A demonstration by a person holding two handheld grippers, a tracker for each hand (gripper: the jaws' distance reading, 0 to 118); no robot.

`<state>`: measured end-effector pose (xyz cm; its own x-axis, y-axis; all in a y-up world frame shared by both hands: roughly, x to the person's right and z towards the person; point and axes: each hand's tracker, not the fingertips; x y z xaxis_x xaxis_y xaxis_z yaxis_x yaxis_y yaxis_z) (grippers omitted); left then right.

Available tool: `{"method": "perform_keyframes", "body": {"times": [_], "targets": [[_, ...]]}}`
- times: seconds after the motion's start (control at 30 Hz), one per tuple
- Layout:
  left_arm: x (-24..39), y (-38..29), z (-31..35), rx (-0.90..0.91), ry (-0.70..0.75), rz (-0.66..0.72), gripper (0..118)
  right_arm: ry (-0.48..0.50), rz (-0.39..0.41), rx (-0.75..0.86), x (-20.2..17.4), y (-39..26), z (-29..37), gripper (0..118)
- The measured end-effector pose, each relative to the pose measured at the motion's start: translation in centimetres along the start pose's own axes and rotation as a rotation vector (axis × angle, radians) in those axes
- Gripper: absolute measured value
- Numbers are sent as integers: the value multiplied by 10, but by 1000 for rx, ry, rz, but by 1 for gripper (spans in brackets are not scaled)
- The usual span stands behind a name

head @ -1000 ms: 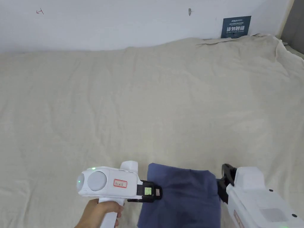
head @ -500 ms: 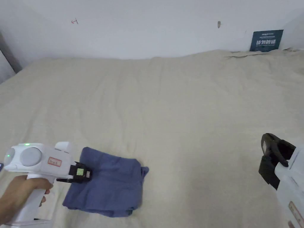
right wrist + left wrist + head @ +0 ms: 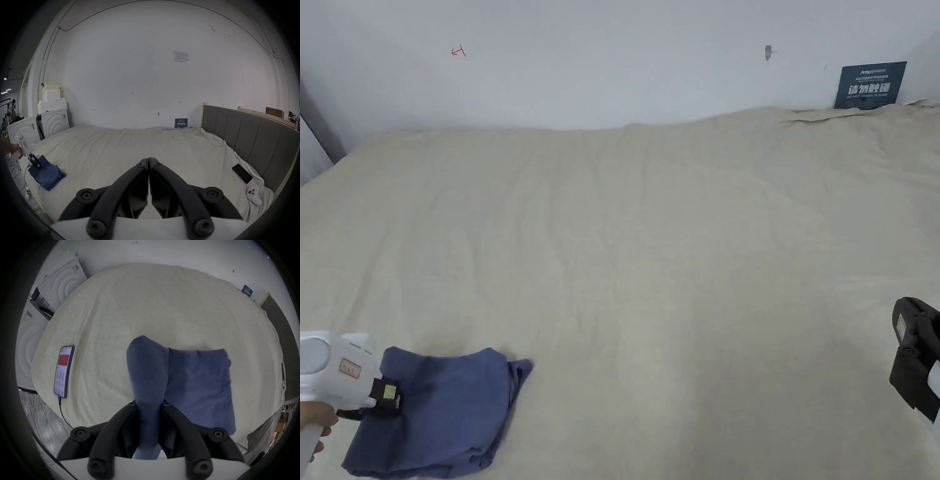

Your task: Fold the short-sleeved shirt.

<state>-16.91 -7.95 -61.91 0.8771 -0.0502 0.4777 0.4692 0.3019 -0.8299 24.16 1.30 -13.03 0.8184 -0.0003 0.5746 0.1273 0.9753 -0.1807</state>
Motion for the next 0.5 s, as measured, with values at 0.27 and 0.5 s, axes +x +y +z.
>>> {"method": "perform_keyframes", "body": {"times": [0.27, 0.5], "targets": [[14, -11, -5, 116, 169, 13, 80, -20, -7, -18, 12, -1, 2, 0], [29, -17, 43, 328, 190, 51, 113, -19, -4, -11, 19, 8, 6, 0]]}}
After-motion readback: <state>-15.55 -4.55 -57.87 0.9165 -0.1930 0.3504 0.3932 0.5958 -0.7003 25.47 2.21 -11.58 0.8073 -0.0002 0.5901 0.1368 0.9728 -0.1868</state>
